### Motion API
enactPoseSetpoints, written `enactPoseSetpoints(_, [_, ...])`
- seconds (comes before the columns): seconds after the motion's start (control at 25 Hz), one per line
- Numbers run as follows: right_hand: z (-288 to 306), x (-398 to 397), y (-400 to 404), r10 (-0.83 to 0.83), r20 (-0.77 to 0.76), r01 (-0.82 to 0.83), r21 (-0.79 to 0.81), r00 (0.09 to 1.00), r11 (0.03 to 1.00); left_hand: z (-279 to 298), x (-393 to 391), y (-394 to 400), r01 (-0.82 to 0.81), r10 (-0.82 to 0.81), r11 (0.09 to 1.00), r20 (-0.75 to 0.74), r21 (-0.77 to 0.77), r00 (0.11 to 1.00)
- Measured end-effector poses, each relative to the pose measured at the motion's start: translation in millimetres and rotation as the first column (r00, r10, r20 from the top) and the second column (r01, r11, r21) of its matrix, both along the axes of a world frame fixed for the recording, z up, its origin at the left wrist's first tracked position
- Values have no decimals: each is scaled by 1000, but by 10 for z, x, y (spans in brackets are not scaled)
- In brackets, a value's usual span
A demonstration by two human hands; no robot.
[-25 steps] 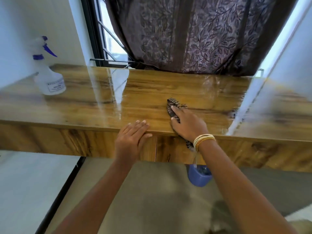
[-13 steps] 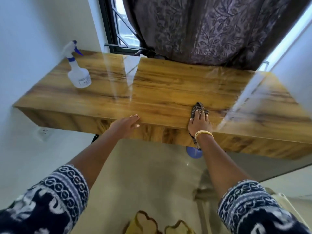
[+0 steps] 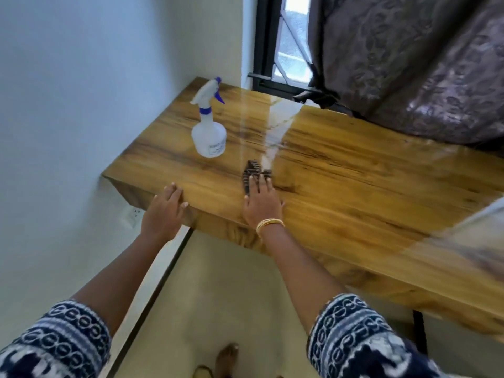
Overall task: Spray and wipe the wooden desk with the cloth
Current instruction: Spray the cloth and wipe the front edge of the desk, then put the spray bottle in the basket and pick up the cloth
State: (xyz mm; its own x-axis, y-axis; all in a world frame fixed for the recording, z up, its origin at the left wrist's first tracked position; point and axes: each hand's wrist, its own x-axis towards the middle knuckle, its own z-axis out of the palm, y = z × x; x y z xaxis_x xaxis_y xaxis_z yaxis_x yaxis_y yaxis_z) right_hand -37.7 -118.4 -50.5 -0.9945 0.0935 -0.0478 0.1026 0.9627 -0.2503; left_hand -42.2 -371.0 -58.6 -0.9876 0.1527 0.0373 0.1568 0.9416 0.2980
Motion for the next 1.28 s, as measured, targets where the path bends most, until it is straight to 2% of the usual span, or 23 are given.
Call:
enactPoseSetpoints(0.16, [-5, -292, -968, 258, -10, -258, -37, 966, 966, 26, -103, -341, -8, 8, 998, -9, 66, 1000])
enactPoseSetpoints(0.28, [-18, -348, -1270, 373, -62, -378, -88, 926, 922, 102, -174, -400, -67, 76, 989, -66, 135, 995])
enactPoseSetpoints(0.36, [81, -400, -1240, 376, -77, -383, -254, 923, 888, 181, -226, -397, -73, 91, 979, -88, 189, 992])
enactPoseSetpoints(0.4, [168, -416, -1178, 332, -44, -322, -399, 942, 859, 223, -259, -371, -74, 94, 973, -83, 219, 992])
enactPoseSetpoints(0.44, [261, -440, -1095, 262, 9, -208, -580, 965, 787, 278, -300, -338, -85, 106, 961, -69, 262, 992])
enactPoseSetpoints(0.48, [352, -484, -982, 189, 83, -63, -752, 978, 656, 337, -343, -288, -99, 122, 946, -59, 309, 991])
enactPoseSetpoints(0.52, [428, -544, -831, 136, 185, 103, -882, 973, 460, 401, -387, -224, -105, 135, 930, -62, 353, 989])
enactPoseSetpoints(0.56, [486, -593, -660, 142, 316, 285, -937, 938, 203, 462, -438, -145, -101, 142, 917, -78, 387, 987])
enactPoseSetpoints(0.6, [554, -619, -495, 188, 432, 451, -889, 882, -77, 521, -503, -54, -94, 144, 907, -92, 410, 985])
enactPoseSetpoints(0.64, [604, -648, -328, 197, 498, 535, -798, 844, -277, 576, -576, 48, -91, 145, 898, -96, 430, 985])
enactPoseSetpoints(0.68, [634, -692, -157, 151, 526, 539, -742, 837, -398, 626, -664, 160, -97, 150, 885, -82, 456, 985])
enactPoseSetpoints(0.72, [644, -769, 17, 56, 540, 502, -733, 840, -459, 683, -771, 291, -117, 163, 862, -52, 493, 985])
enactPoseSetpoints(0.8, [642, -941, 293, -73, 525, 421, -750, 848, -510, 800, -996, 535, -223, 225, 765, 73, 604, 972])
enactPoseSetpoints(0.92, [660, -1219, 499, -31, 488, 401, -751, 872, -525, 954, -1356, 793, -365, 277, 608, 243, 705, 930])
enactPoseSetpoints(1.08, [650, -1565, 586, 36, 438, 400, -781, 898, -480, 961, -1726, 933, -352, 298, 552, 216, 755, 930])
enactPoseSetpoints(1.28, [612, -1741, 600, 63, 472, 452, -787, 880, -420, 896, -1916, 1027, -294, 268, 561, 166, 774, 949])
